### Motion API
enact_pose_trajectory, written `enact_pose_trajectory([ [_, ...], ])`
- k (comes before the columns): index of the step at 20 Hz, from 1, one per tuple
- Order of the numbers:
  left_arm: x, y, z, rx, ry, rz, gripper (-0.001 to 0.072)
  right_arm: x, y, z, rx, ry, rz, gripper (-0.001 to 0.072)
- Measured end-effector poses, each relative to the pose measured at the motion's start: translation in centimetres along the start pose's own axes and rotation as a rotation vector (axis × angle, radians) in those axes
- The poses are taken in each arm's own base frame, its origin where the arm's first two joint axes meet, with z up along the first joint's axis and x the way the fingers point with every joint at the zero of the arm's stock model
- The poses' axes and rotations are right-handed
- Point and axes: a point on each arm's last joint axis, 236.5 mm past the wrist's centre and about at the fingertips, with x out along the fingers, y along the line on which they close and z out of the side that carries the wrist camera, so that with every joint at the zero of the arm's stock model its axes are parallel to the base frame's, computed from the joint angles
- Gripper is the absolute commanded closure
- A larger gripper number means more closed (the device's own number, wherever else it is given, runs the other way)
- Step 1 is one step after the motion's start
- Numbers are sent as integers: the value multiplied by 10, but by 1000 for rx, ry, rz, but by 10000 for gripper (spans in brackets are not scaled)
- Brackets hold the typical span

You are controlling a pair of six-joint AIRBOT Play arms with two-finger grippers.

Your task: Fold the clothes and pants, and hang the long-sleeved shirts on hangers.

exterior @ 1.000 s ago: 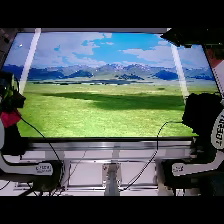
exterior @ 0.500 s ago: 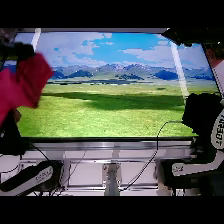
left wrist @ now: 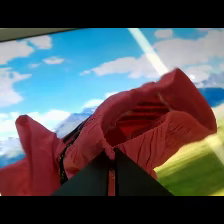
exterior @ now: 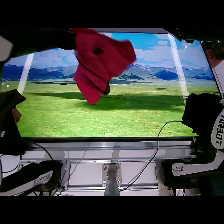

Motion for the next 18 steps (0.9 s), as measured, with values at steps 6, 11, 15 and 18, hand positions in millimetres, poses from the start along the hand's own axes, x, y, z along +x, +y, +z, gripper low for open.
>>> enact_pose_trajectory([
  [6,69,-77,-54,1,156,-185,232,-11,-36,16,12,-59,-113,428],
  [11,79,-79,-72,39,212,-173,311,-30,-70,25,49,-84,-189,486],
  [15,76,-42,-77,125,242,-51,697,-36,-81,21,62,-65,-215,698],
  [18,72,-4,-86,152,293,45,698,-36,-86,10,67,-24,-227,703],
])
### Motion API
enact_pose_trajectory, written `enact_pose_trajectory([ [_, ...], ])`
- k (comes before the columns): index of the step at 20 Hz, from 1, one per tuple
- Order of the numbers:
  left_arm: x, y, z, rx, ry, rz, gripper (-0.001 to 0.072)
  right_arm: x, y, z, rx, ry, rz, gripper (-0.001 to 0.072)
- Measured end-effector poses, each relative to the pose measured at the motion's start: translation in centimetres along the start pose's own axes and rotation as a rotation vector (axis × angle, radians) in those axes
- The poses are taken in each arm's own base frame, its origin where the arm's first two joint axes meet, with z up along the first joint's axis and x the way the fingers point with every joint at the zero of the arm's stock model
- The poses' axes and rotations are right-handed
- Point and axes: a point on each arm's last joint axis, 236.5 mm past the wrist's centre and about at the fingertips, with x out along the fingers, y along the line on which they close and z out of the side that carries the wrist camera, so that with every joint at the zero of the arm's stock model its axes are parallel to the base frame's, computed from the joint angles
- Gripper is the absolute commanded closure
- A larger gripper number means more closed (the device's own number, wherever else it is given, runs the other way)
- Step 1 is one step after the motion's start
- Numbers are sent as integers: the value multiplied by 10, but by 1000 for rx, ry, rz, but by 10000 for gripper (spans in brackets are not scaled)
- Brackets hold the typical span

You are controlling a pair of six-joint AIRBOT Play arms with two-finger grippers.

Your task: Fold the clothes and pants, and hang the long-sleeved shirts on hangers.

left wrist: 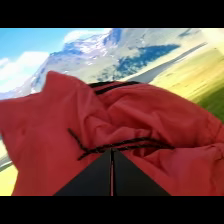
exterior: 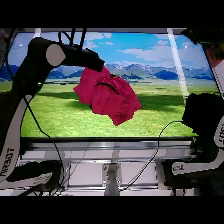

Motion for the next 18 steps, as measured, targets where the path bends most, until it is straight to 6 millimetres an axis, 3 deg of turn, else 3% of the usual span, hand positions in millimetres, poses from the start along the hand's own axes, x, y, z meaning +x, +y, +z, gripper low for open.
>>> enact_pose_trajectory([
  [3,4,49,-32,-60,92,76,699,10,-7,-26,17,88,13,703],
  [6,10,86,-79,-198,187,62,699,33,-25,-75,81,223,31,703],
  [9,18,110,-136,-320,289,24,699,53,-45,-141,176,378,49,703],
  [12,24,127,-202,-449,393,-1,699,66,-49,-205,284,506,121,700],
  [14,30,131,-233,-571,408,-38,697,69,-48,-239,358,563,165,691],
  [15,35,131,-243,-640,403,-65,668,70,-49,-249,380,577,171,657],
  [16,40,131,-249,-712,389,-94,535,72,-51,-257,399,584,173,545],
  [17,46,131,-253,-771,375,-117,309,75,-53,-260,414,577,171,425],
  [18,53,130,-256,-827,363,-143,250,77,-56,-262,424,570,165,367],
])
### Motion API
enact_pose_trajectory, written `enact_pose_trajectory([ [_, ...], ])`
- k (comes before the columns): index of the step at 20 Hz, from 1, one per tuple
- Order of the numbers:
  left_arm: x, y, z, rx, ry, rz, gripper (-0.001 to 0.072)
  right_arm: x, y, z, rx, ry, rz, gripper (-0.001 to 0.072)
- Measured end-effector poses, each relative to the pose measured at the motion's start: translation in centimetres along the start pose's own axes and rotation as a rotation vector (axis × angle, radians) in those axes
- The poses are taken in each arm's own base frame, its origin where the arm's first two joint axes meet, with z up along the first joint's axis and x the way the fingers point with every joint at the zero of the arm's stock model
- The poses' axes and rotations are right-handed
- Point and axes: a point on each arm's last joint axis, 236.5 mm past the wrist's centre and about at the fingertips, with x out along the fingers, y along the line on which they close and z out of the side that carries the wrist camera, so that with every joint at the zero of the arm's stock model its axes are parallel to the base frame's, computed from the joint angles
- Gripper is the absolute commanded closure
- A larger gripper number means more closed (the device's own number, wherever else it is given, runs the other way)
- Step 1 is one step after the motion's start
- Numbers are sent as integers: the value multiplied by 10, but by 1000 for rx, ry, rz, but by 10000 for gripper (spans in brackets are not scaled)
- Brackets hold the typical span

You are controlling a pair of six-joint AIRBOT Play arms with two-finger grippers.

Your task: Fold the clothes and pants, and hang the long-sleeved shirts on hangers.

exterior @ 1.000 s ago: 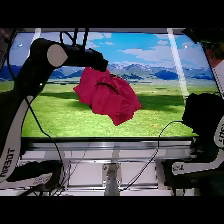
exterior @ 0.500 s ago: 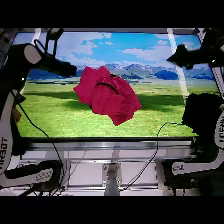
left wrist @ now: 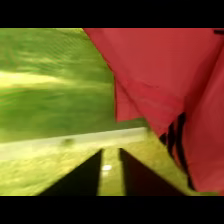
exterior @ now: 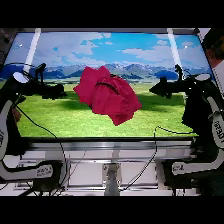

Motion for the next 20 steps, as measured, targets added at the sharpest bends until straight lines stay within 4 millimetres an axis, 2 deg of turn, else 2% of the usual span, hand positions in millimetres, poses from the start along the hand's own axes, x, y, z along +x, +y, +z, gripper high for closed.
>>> enact_pose_trajectory([
  [3,26,-2,4,-121,-8,-92,251,4,-6,5,49,-32,-5,368],
  [8,66,-1,26,-292,-84,-155,291,9,-7,6,110,-44,-9,368],
  [13,87,3,47,-401,-168,-173,307,24,4,-4,94,-16,-12,369],
  [15,92,5,53,-434,-196,-175,389,30,8,-8,84,-5,-15,369],
  [16,94,6,55,-445,-205,-174,466,32,9,-8,78,-8,-19,369],
  [17,96,8,57,-452,-215,-170,634,34,10,-7,74,-12,-22,370],
  [18,99,9,57,-455,-219,-166,697,35,10,-8,71,-10,-24,370],
  [20,98,8,61,-459,-230,-170,699,37,10,-7,67,-14,-28,379],
])
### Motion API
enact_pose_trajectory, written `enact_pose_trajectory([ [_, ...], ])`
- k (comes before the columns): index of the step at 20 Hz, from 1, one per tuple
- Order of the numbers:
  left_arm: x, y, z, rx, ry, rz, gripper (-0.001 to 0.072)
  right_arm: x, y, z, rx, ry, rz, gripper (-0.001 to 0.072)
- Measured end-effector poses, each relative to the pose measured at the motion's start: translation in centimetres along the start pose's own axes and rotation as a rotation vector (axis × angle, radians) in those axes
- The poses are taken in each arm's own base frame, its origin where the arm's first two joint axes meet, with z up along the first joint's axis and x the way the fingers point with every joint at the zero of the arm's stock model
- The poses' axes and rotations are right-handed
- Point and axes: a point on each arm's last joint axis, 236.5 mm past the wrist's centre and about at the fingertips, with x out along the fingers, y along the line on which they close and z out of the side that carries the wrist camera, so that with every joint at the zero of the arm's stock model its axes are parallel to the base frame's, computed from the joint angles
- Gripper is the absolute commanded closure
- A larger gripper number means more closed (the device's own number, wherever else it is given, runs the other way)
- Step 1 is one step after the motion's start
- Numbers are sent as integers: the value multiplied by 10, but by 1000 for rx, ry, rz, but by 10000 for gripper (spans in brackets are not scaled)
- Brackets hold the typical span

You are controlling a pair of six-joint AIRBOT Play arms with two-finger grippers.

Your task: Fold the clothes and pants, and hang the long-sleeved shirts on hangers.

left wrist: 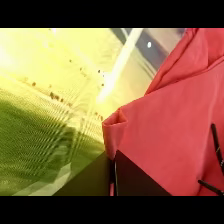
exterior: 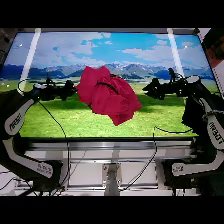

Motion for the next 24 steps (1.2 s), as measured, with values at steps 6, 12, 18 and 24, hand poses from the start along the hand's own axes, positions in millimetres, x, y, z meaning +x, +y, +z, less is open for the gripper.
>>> enact_pose_trajectory([
  [6,-27,-33,7,191,-21,-24,702,1,-16,-18,9,74,-68,379],
  [12,-80,-56,-8,494,-5,72,701,6,-45,-43,99,198,-158,379],
  [18,-96,-69,-32,609,46,102,700,18,-66,-54,161,258,-208,367],
  [24,-91,-80,-59,663,103,92,699,44,-75,-59,179,272,-238,367],
])
